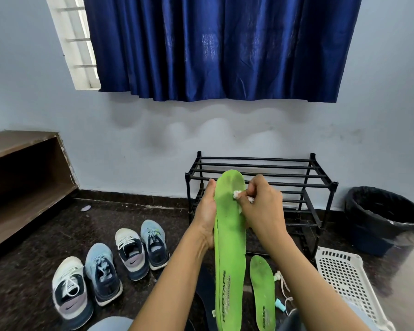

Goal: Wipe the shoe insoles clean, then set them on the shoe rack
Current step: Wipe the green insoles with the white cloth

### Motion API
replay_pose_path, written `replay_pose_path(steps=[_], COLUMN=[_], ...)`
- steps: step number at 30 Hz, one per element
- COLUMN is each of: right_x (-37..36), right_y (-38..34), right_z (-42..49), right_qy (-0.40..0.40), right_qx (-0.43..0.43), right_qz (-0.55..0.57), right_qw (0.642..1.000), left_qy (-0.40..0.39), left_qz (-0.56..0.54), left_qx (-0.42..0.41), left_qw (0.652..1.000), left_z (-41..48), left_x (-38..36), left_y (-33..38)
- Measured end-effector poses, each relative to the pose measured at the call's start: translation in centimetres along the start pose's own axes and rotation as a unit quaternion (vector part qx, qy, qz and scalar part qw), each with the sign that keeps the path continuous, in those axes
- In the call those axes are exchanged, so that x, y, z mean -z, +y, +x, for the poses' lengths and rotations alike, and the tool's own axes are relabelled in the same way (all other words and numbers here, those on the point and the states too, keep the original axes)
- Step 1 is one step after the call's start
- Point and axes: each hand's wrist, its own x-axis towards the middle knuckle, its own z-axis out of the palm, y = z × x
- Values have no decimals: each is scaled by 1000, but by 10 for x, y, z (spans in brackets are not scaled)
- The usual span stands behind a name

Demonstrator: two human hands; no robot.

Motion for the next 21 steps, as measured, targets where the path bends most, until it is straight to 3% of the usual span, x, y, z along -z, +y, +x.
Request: replay_pose_path(steps=[5,10,15,21], right_x=[-8,1,16,11], right_y=[-3,4,17,30], right_z=[-15,15,39,20], right_qy=[-65,5,39,-97], right_qx=[29,82,35,24], right_qz=[-58,-77,-5,-46], right_qw=[996,994,999,994], left_qy=[19,-1,-21,24], left_qz=[-39,-34,-27,-23], left_qx=[-39,-21,10,-14], left_qw=[998,999,999,999], left_z=[4,8,15,30], left_x=[9,-1,-9,3], left_y=[8,2,-2,9])
